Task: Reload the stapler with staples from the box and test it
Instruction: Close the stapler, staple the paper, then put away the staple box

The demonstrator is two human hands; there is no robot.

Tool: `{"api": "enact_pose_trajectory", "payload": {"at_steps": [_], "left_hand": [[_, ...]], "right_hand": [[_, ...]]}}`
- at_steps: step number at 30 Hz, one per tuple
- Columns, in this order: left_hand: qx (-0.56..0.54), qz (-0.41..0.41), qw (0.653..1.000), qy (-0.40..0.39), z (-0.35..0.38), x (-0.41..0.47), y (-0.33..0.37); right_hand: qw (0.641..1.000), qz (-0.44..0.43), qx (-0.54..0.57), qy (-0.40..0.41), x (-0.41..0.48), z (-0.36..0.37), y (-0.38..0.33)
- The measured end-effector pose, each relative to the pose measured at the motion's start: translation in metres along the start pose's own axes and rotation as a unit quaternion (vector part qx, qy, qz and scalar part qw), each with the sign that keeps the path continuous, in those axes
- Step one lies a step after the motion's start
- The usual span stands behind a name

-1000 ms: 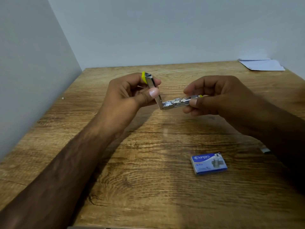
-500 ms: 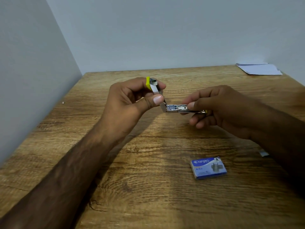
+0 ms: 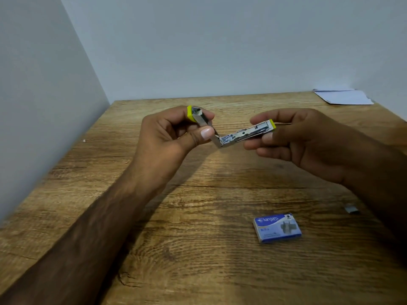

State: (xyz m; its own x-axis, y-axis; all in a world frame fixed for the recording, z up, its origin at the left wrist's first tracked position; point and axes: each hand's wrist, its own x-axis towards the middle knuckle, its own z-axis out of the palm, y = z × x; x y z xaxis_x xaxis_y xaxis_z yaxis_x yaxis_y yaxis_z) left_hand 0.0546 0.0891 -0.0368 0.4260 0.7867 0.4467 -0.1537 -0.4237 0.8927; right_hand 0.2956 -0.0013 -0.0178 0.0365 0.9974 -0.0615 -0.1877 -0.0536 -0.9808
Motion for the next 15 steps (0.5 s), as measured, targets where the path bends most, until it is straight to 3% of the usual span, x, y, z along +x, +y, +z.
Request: {"api": "enact_pose_trajectory", "payload": {"at_steps": [8, 15], "left_hand": [[-0.027, -0.034, 0.999, 0.007, 0.011, -0.005, -0.002], [-0.049, -0.063, 0.996, -0.032, 0.023, -0.011, -0.005]], "right_hand": [[0.993, -0.112, -0.021, 0.007, -0.001, 0.010, 0.006], [0.978, -0.181, -0.101, 0.014, -0.006, 0.025, 0.013]]}}
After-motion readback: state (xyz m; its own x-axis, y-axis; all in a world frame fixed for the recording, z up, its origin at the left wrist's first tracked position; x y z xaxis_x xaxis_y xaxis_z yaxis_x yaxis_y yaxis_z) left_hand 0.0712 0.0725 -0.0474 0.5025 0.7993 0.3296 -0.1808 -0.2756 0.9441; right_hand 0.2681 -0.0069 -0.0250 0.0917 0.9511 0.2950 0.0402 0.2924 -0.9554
